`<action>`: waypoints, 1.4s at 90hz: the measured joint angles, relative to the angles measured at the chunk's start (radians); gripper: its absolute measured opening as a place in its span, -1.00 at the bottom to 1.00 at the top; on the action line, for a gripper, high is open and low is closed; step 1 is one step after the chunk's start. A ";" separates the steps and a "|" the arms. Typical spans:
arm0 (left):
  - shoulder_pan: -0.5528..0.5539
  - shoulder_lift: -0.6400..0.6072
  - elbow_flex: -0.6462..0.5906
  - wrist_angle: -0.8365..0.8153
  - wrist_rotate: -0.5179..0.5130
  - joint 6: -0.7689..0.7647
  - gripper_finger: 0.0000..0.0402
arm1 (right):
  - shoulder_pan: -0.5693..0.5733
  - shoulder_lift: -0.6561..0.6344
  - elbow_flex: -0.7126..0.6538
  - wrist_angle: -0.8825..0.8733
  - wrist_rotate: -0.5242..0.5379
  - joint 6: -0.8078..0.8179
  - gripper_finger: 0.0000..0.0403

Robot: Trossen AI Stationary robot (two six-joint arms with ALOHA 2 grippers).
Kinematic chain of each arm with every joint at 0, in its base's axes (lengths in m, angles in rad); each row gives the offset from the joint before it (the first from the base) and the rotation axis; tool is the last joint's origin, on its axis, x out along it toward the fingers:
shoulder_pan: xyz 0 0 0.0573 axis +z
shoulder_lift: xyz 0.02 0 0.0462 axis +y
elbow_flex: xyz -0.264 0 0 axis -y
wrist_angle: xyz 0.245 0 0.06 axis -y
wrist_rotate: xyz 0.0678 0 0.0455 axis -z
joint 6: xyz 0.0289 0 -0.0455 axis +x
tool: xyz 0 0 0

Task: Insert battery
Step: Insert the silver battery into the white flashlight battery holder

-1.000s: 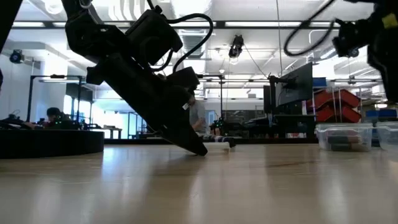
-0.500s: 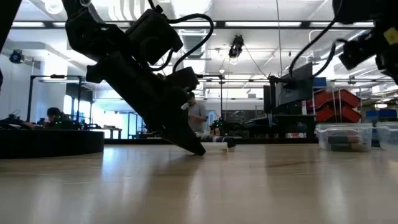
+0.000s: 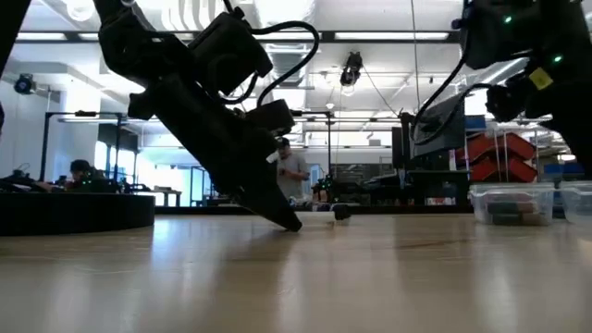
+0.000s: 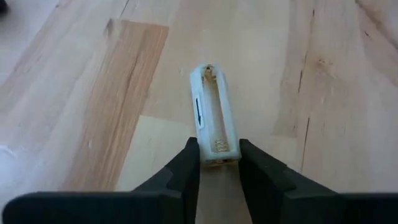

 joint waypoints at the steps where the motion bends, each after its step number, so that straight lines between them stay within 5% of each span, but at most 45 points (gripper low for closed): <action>1: 0.000 -0.001 0.000 -0.001 0.001 0.000 -0.57 | -0.007 0.002 0.000 0.000 0.000 -0.001 -0.04; 54: -0.001 -0.017 -0.002 -0.022 0.005 0.007 -0.57 | -0.116 0.278 0.013 0.178 -0.042 -0.354 -0.36; 92: -0.001 -0.020 -0.002 -0.025 0.005 0.005 -0.57 | -0.116 0.281 0.147 0.279 0.010 -0.460 -0.50; 126: -0.001 -0.020 -0.002 -0.025 0.005 0.000 -0.57 | -0.113 0.282 0.089 0.278 0.042 -0.513 -0.44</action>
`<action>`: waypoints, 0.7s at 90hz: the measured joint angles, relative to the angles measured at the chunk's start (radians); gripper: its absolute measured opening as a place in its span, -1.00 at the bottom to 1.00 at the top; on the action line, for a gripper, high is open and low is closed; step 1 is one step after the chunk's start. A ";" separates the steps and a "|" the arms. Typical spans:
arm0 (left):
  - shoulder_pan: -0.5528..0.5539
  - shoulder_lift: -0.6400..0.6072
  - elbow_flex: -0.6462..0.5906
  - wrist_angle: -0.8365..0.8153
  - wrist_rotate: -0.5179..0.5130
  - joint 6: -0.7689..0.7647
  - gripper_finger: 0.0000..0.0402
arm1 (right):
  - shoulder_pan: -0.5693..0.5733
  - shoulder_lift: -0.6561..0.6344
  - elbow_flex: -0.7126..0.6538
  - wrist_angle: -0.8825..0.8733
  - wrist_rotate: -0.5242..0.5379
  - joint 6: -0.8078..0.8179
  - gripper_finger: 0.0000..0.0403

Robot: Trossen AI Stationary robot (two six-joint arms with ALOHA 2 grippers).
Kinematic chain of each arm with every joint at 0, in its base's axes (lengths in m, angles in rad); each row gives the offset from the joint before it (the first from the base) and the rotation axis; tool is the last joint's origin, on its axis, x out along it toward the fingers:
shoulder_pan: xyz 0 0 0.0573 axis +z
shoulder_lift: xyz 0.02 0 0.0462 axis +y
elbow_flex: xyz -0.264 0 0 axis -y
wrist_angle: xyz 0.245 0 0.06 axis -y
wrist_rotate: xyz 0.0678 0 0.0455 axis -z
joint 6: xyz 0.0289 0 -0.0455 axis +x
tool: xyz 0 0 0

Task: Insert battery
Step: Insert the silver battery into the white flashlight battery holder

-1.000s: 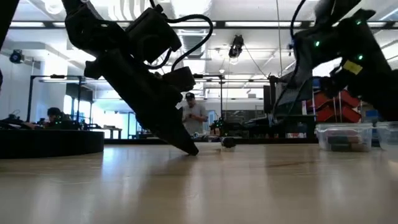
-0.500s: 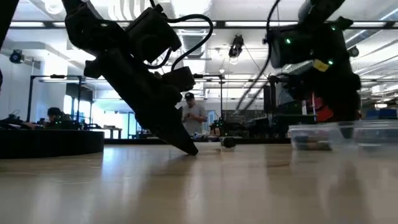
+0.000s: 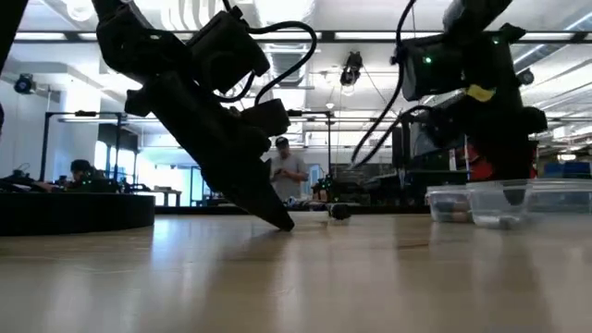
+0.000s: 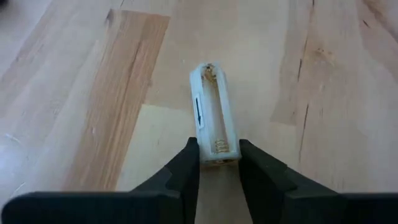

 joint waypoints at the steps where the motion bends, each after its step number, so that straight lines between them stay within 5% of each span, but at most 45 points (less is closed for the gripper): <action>1: 0.000 0.000 0.000 0.000 0.000 0.000 -0.57 | 0.000 0.000 -0.002 0.000 0.005 -0.003 -0.45; 42: 0.000 0.000 0.000 0.001 -0.001 0.000 -0.57 | 0.048 0.000 -0.081 0.173 0.105 -0.202 -0.62; 63: 0.000 0.000 0.000 0.001 -0.001 -0.001 -0.57 | 0.092 0.000 -0.075 0.183 -0.017 -0.173 -0.69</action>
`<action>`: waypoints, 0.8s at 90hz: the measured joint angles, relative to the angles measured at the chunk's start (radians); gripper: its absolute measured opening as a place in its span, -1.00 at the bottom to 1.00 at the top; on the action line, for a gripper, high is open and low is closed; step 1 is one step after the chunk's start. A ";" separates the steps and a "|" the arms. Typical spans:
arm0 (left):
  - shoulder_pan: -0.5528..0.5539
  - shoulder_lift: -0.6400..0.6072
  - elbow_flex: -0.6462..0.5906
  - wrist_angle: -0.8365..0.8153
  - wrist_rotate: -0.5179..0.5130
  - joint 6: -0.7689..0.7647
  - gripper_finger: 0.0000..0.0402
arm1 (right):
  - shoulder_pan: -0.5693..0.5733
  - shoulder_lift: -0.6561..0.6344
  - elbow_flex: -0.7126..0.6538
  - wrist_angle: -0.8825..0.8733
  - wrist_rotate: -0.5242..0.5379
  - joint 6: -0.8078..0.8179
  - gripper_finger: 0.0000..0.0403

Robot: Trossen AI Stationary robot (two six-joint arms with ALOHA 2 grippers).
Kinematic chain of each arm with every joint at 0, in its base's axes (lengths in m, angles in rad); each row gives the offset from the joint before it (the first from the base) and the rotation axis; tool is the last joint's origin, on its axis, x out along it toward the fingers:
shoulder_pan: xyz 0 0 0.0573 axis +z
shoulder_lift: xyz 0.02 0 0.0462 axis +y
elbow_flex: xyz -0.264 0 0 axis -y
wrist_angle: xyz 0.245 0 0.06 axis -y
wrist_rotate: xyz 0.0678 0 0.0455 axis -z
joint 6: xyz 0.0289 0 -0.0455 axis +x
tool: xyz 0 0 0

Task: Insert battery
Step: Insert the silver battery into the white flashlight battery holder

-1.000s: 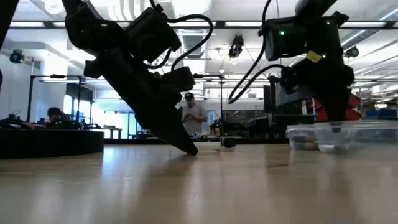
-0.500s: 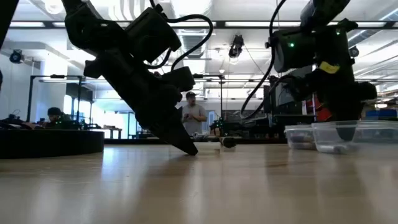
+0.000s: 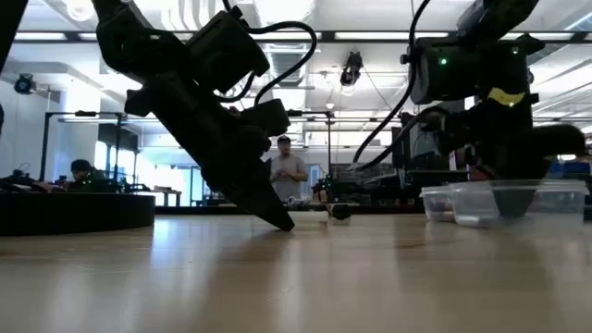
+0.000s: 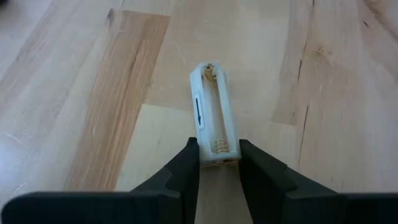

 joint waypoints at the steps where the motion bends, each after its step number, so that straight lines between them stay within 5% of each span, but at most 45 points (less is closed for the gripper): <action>1: 0.000 0.000 0.000 0.000 0.000 0.000 -0.57 | 0.002 0.000 0.000 0.000 -0.004 0.005 -0.70; 72: 0.000 0.000 0.000 0.007 -0.001 0.000 -0.57 | 0.059 -0.013 0.036 -0.007 -0.118 0.272 -0.60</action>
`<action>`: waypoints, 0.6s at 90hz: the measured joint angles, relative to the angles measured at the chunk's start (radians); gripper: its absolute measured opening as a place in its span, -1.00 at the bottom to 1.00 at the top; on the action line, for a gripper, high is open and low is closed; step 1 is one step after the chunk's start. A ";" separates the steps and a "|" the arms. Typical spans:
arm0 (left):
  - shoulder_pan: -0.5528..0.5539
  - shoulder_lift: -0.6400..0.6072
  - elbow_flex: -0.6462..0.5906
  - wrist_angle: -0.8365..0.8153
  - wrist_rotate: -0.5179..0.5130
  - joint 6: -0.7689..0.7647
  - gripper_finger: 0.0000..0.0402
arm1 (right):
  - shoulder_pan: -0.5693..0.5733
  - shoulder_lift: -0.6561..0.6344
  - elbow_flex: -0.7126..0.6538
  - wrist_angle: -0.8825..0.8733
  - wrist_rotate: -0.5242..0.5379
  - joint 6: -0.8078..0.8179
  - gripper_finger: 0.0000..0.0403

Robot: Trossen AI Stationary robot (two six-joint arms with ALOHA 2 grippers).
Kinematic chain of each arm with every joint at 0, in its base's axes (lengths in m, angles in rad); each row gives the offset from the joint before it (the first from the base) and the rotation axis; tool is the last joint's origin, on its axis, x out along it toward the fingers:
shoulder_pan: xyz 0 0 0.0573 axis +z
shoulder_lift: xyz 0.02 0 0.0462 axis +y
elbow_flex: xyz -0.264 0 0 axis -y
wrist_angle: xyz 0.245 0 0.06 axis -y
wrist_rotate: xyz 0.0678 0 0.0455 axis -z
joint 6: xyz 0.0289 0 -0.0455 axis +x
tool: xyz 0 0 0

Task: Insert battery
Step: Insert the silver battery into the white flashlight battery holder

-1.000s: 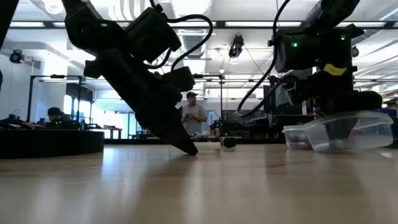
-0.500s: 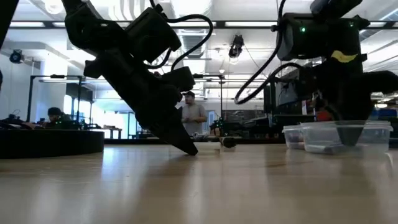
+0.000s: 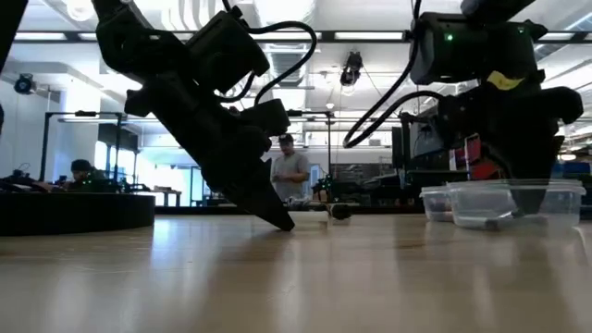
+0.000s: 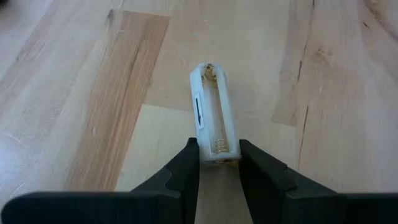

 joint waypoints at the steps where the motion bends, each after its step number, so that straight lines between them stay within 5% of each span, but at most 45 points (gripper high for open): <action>1: 0.000 0.000 0.000 0.000 0.000 0.000 -0.57 | 0.000 0.000 0.000 0.000 0.000 0.000 -0.60; 54: 0.000 0.000 0.000 0.002 0.000 0.000 -0.57 | 0.000 0.000 -0.001 -0.038 0.031 0.072 -0.74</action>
